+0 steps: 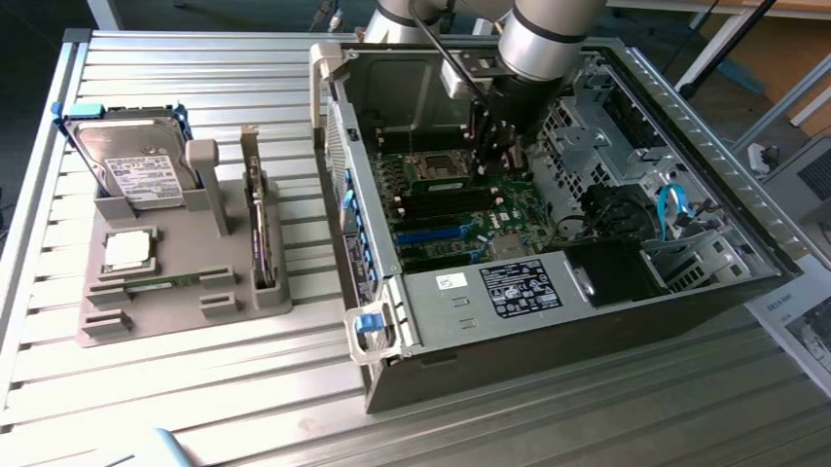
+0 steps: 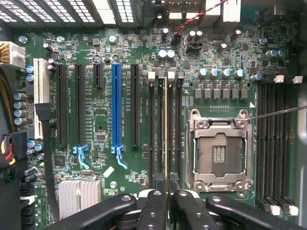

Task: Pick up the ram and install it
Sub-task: 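Insert the ram into the slot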

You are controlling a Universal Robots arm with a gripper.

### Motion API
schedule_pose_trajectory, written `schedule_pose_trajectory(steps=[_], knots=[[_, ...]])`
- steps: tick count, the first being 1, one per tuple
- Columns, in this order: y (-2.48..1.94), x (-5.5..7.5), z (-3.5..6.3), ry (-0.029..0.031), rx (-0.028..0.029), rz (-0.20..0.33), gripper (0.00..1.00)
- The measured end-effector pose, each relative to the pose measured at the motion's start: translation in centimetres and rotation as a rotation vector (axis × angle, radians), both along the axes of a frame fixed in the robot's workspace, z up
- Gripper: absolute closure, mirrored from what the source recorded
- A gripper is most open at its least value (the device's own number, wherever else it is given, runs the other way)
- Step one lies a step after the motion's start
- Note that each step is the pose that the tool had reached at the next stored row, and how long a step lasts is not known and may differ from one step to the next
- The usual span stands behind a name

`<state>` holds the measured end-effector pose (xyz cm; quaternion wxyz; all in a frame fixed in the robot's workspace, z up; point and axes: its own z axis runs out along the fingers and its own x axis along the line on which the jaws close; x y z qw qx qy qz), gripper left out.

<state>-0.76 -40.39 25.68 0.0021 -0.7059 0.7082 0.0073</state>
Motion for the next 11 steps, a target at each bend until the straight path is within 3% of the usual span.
schedule_pose_trajectory(steps=[4,11], knots=[[-0.32,0.00,0.00,0.0000,0.0000,0.000,0.88],[-0.33,0.00,0.00,0.0000,-0.0001,0.000,0.88]])
